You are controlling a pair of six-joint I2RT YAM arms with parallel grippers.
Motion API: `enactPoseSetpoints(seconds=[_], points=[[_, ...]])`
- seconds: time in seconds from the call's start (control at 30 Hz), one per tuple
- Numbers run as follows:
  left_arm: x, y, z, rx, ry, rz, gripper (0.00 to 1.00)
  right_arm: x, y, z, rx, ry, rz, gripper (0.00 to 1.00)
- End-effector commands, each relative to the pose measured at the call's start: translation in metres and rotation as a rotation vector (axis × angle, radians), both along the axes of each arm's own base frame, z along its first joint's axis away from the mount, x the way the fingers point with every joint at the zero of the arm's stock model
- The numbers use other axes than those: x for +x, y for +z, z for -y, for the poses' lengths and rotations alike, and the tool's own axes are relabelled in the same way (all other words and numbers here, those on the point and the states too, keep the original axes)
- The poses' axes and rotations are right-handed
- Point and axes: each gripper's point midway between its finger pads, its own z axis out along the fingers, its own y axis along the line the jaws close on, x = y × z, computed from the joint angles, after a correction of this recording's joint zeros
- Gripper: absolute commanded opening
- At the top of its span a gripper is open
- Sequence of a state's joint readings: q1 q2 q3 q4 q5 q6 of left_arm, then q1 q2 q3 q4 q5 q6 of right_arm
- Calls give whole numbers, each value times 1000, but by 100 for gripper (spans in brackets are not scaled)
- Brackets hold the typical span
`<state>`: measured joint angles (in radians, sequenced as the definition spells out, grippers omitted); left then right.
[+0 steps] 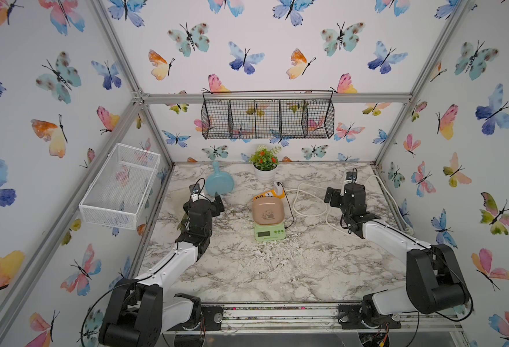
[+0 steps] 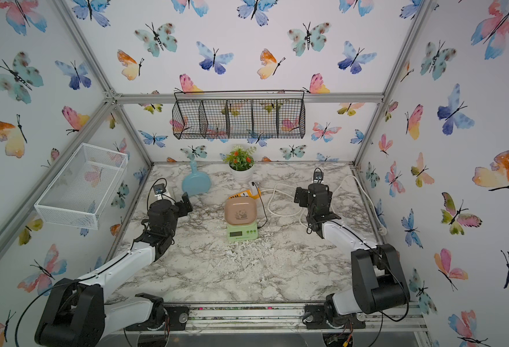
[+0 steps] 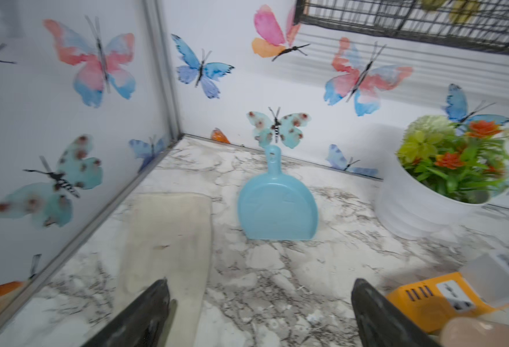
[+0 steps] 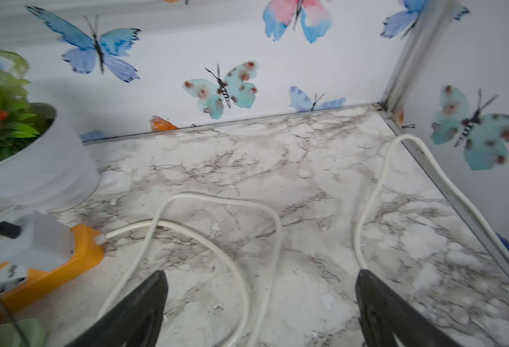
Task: Charge the electronic scale
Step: Reset both arms
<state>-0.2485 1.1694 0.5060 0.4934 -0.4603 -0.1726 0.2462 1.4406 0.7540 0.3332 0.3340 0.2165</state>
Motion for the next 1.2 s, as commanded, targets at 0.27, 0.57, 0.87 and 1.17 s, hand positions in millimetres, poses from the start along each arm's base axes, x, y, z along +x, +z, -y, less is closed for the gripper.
enactPoseSetpoints(seconds=[0.27, 0.57, 0.87, 1.17], points=[[-38, -25, -58, 132, 206, 94, 98, -42, -18, 66, -136, -225, 136, 99], [-34, -41, -51, 59, 77, 120, 98, -46, -43, 61, -97, -91, 176, 99], [-30, -64, -36, 80, -17, 114, 98, -51, -59, 36, -104, 82, 225, 99], [-24, -68, -39, 89, 2, 99, 98, -50, -60, 34, -109, 96, 207, 98]])
